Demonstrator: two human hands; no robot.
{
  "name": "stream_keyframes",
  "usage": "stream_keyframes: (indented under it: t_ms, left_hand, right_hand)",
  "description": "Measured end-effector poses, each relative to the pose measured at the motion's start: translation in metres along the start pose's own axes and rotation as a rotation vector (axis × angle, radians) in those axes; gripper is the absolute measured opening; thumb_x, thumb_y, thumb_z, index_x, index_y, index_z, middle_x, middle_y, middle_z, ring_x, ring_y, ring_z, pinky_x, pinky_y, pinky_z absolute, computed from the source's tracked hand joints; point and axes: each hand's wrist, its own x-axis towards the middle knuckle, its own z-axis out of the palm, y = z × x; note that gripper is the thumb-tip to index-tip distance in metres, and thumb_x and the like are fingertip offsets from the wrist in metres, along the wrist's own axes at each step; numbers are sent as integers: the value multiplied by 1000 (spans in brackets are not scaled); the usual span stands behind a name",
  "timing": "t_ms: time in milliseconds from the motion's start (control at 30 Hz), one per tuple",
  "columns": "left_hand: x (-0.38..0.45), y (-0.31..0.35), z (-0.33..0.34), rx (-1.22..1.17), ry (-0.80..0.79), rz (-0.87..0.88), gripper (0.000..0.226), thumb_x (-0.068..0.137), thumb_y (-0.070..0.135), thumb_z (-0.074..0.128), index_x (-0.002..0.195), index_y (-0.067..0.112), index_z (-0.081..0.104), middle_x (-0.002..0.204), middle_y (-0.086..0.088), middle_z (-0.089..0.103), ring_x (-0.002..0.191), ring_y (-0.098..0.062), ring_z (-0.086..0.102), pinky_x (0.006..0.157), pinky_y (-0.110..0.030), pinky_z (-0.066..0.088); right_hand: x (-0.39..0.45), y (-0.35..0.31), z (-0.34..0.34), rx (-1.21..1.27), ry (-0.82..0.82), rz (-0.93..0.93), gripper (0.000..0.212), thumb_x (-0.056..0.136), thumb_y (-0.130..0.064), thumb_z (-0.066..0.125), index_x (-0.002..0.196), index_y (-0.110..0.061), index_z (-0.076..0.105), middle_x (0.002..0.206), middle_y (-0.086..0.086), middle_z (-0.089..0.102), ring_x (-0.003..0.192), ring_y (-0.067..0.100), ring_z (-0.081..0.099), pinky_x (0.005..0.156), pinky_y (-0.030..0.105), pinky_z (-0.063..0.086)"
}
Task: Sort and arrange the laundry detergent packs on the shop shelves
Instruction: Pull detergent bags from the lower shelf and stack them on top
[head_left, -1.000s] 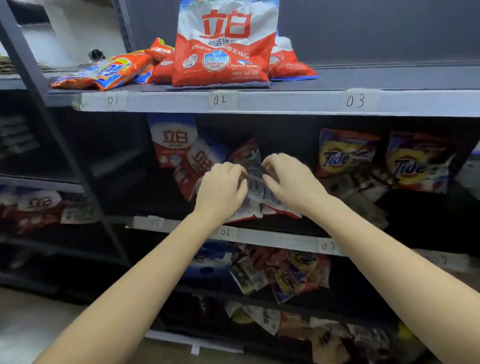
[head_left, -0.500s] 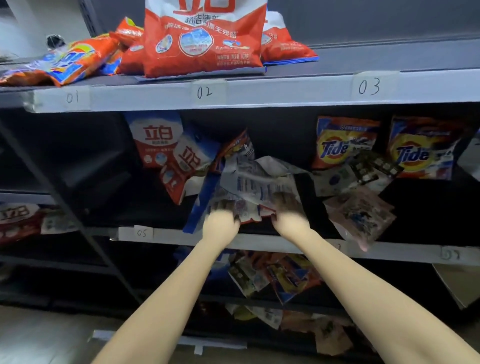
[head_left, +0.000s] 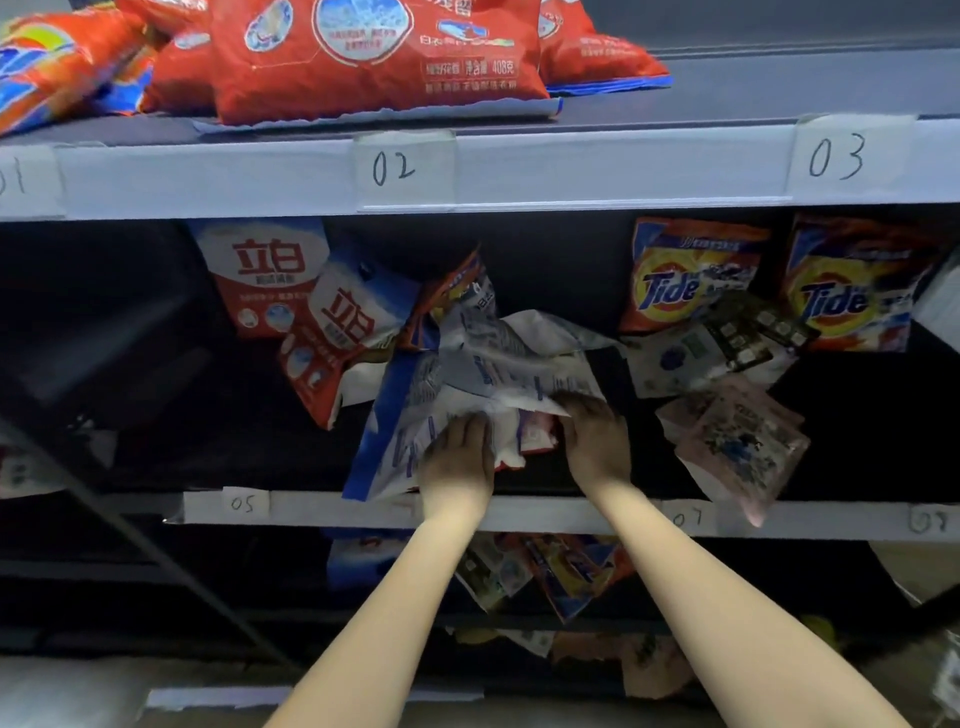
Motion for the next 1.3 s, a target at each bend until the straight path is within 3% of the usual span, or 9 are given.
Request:
stream_keyframes:
  t_ms: [167, 367, 533, 633, 733, 867, 1067, 1200, 1300]
  left_hand:
    - [6, 8, -13, -76, -136, -189, 39, 101, 28, 36, 138, 21, 45, 140, -3, 48, 125, -25, 46, 100, -34, 38]
    - [34, 25, -45, -523, -280, -441, 41, 102, 31, 33, 136, 16, 48, 143, -5, 46, 126, -24, 45, 101, -29, 36]
    - [24, 64, -87, -1133, -236, -629, 47, 98, 42, 41, 140, 21, 41, 138, -5, 49, 122, -26, 51, 80, -32, 47]
    - [10, 83, -101, -1195, -292, -576, 57, 94, 52, 41, 140, 19, 41, 138, -10, 51, 117, -27, 54, 87, -37, 47]
    - [-14, 99, -115, -1291, -269, -430, 37, 95, 49, 41, 112, 21, 59, 116, -7, 67, 101, -20, 65, 91, -37, 51]
    - [-48, 110, -149, -1319, -33, -388, 26, 95, 43, 45, 92, 25, 63, 83, 1, 74, 79, -18, 71, 74, -33, 57]
    - [-61, 106, -235, -1279, 327, -271, 28, 94, 40, 48, 82, 22, 66, 80, -2, 74, 77, -24, 72, 71, -37, 58]
    - [-44, 89, -291, -1197, 505, -184, 27, 96, 37, 48, 80, 22, 65, 71, 8, 73, 68, -10, 70, 62, -25, 55]
    - [-20, 68, -327, -1130, 580, -163, 28, 97, 35, 49, 77, 24, 64, 69, 10, 72, 70, -9, 69, 69, -30, 57]
  right_hand:
    - [6, -13, -31, 216, 119, 118, 28, 95, -2, 42, 113, 5, 61, 111, 23, 63, 102, 36, 59, 85, 39, 43]
    - [-9, -20, -94, 594, 251, 387, 18, 100, -13, 39, 89, -9, 53, 79, 0, 56, 80, 19, 56, 67, 25, 38]
    - [-59, 1, -140, 809, 326, 383, 25, 100, -28, 43, 81, -29, 59, 81, -6, 66, 77, 12, 64, 68, 23, 52]
    - [-87, 8, -161, 1013, 335, 436, 20, 93, -37, 45, 92, -29, 63, 78, -8, 73, 72, 10, 70, 63, 26, 57]
    - [-110, 10, -176, 1123, 294, 464, 27, 89, -40, 47, 101, -23, 64, 81, -5, 74, 70, 13, 71, 59, 25, 58]
    - [-126, -4, -200, 1186, 196, 400, 24, 92, -36, 44, 100, -24, 63, 82, -3, 74, 70, 15, 72, 57, 25, 58]
    - [-113, -53, -242, 1231, 123, 149, 28, 80, -49, 46, 80, -32, 69, 82, -4, 75, 71, 15, 72, 56, 23, 56]
    - [-83, -96, -258, 1336, 46, 41, 27, 85, -44, 46, 82, -31, 70, 94, 4, 74, 87, 28, 71, 75, 45, 57]
    - [-49, -132, -266, 1331, 55, -14, 29, 92, -40, 45, 80, -24, 66, 84, 3, 74, 81, 26, 70, 78, 48, 56]
